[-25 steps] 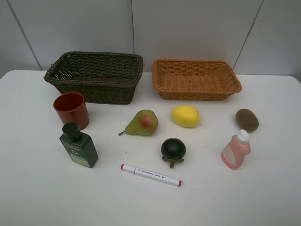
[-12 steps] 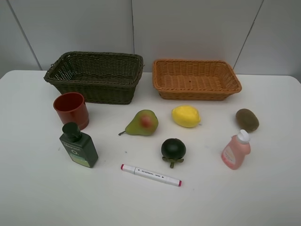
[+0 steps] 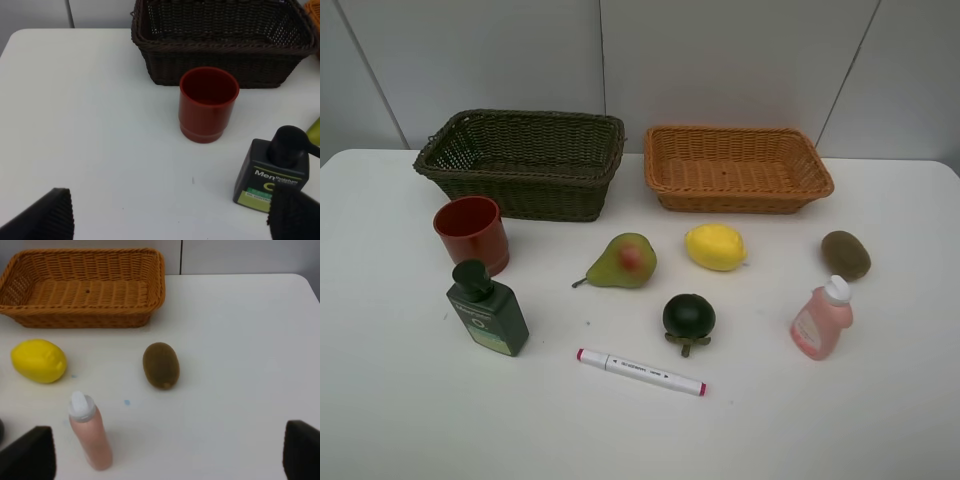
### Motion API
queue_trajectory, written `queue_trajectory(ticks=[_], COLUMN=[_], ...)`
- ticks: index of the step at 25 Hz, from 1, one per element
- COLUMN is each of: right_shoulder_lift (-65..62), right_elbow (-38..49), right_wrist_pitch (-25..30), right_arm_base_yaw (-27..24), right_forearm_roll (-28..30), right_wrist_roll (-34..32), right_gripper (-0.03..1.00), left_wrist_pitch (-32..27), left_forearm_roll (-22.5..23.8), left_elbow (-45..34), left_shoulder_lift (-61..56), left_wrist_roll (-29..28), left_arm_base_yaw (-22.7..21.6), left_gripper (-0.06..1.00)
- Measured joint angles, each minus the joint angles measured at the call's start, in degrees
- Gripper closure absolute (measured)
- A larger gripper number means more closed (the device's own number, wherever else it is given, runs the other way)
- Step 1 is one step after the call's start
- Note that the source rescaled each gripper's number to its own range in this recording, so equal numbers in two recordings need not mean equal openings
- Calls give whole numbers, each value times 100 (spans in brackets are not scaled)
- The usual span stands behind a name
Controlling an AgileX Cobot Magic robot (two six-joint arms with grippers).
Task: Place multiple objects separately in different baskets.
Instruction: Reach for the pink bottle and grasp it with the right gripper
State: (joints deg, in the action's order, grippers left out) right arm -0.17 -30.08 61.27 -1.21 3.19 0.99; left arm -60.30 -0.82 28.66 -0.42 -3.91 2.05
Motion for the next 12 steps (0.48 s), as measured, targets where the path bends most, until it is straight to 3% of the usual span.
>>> queue_trajectory(ticks=[12], right_shoulder_lift=[0], right_elbow=[0], right_wrist_pitch=[0], right_arm_base_yaw=[0], right_forearm_roll=[0], right_wrist_roll=[0], right_gripper=[-2], left_wrist_pitch=[0], left_forearm_roll=[0], left_elbow=[0], left_shoulder_lift=[0], left_wrist_roll=[0], left_arm_base_yaw=[0], left_gripper=[-6])
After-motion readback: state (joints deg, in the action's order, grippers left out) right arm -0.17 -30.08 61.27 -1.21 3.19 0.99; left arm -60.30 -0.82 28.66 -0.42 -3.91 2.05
